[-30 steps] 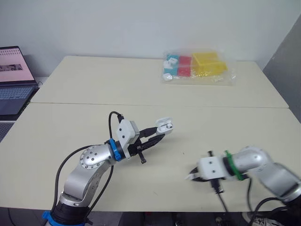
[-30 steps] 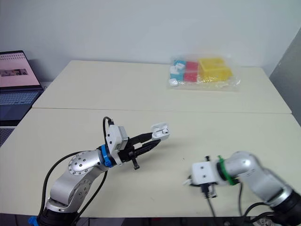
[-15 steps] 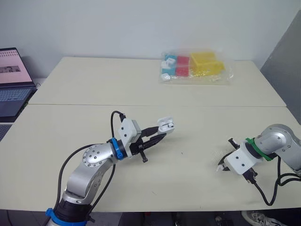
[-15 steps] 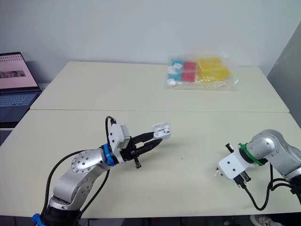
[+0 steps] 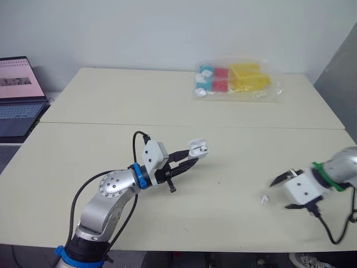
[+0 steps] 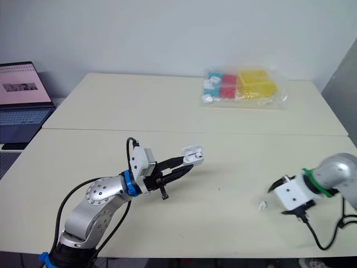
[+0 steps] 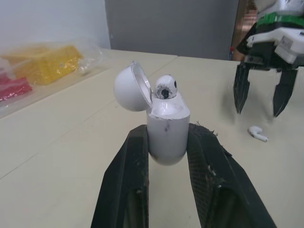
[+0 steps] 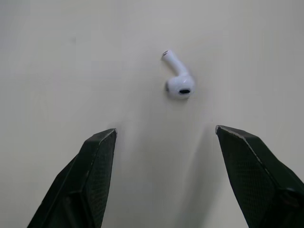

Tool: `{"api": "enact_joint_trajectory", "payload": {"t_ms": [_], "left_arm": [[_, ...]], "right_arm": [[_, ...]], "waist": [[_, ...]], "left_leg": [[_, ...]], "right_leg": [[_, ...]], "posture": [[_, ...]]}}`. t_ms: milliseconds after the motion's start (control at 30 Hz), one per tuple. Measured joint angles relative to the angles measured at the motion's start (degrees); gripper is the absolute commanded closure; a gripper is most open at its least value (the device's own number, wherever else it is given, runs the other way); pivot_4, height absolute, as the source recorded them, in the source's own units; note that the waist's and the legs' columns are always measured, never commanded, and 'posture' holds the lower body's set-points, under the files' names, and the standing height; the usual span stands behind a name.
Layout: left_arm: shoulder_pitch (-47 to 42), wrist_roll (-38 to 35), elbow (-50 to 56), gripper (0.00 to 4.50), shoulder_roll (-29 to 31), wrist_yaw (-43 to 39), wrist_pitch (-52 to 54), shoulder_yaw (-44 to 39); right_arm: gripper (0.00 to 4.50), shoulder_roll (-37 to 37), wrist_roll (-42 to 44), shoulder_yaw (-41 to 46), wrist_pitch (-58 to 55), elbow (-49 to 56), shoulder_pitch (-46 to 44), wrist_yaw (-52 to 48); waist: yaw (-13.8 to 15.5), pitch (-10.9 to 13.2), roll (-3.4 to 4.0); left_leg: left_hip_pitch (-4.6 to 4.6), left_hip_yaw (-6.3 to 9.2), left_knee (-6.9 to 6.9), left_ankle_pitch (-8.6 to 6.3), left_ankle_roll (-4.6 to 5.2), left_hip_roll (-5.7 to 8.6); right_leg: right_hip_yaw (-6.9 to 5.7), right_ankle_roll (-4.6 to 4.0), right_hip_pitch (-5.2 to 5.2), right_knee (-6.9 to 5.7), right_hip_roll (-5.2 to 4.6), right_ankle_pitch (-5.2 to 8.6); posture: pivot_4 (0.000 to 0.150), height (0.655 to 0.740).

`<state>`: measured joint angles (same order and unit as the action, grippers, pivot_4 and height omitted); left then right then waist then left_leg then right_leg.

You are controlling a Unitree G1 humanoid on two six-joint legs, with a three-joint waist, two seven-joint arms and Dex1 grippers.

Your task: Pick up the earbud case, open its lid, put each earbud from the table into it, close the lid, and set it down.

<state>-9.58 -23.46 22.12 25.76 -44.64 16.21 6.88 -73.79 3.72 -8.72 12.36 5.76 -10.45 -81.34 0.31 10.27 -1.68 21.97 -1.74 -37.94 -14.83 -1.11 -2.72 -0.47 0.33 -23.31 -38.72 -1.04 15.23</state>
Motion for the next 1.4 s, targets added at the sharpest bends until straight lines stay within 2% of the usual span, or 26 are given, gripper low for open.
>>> {"api": "enact_joint_trajectory", "payload": {"t_ms": [67,133,267,367,533,667,900,1133,1400], "left_arm": [[-0.2,0.0,-0.2,3.73,-0.4,0.0,-0.2,0.2],[-0.4,0.1,-0.4,3.73,-0.7,-0.1,-0.6,0.6],[-0.6,0.1,-1.5,3.73,-1.0,-0.9,-1.0,1.0],[-0.8,0.3,-2.2,3.73,-1.0,-1.1,-1.6,1.0],[-0.8,0.3,-2.3,3.73,-1.0,-1.4,-1.7,1.1],[-0.9,0.3,-2.4,3.73,-1.0,-2.1,-1.7,1.1],[-1.0,0.4,-2.4,3.73,-0.9,-2.3,-1.8,1.1],[-1.0,0.4,-2.4,3.73,-0.7,-2.3,-1.8,1.1],[-1.0,0.4,-2.4,3.73,-0.7,-2.3,-1.7,1.1]], "right_arm": [[1.03,-0.4,3.4,5.3,-6.4,4.5,4.8,1.3],[1.03,1.6,8.1,12.6,-17.4,10.9,12.5,4.6],[1.03,12.6,15.1,24.4,-40.6,25.5,23.9,17.3],[1.03,21.9,18.1,25.6,-53.4,35.5,25.8,28.8],[1.03,34.4,18.0,22.2,-64.3,44.9,26.2,44.7],[1.03,38.4,14.3,17.1,-67.0,46.1,27.4,53.8],[1.03,41.5,8.8,11.8,-63.9,45.5,31.1,60.7],[1.03,46.9,6.4,13.1,-60.7,45.0,36.4,64.5],[1.03,48.1,5.9,16.5,-57.0,42.8,39.4,64.8]], "waist": [[-0.1,0.0,-0.01],[-0.1,0.0,-0.04],[0.2,0.0,-0.04],[-0.2,0.0,-0.02],[-0.3,0.0,-0.05],[-0.3,0.0,-0.05],[-0.4,0.0,-0.04],[-0.4,0.0,-0.05],[-0.4,0.0,-0.05]], "left_leg": [[0.00,0.00,-0.01,0.00,0.00,0.00],[-0.04,0.07,-0.02,0.00,-0.01,0.01],[-0.05,0.11,-0.04,0.00,-0.03,0.01],[-0.09,0.07,-0.06,0.00,-0.04,0.02],[-0.04,0.10,-0.04,0.01,-0.04,0.02],[0.06,0.04,-0.01,0.00,-0.03,0.08],[0.15,0.09,0.05,-0.01,-0.02,0.08],[0.14,0.12,0.05,-0.01,-0.02,0.03],[0.15,0.10,0.06,-0.02,-0.03,0.03]], "right_leg": [[0.00,0.00,0.01,0.00,-0.02,0.00],[-0.07,0.01,0.07,-0.02,0.00,0.01],[-0.09,0.03,0.08,-0.09,0.00,0.01],[-0.04,0.10,0.07,-0.14,-0.01,-0.03],[-0.07,0.12,0.03,-0.06,0.00,-0.03],[-0.05,0.21,0.00,0.06,0.04,0.01],[-0.10,0.26,-0.02,0.16,0.03,0.05],[-0.12,0.26,-0.02,0.15,0.00,0.05],[-0.11,0.24,-0.03,0.19,-0.02,0.06]], "posture": [[0.150,0.7400],[0.150,0.7400],[0.150,0.7400],[0.150,0.7400],[0.150,0.7400],[0.150,0.7400],[0.150,0.7400],[0.150,0.7400],[0.150,0.7400]]}}
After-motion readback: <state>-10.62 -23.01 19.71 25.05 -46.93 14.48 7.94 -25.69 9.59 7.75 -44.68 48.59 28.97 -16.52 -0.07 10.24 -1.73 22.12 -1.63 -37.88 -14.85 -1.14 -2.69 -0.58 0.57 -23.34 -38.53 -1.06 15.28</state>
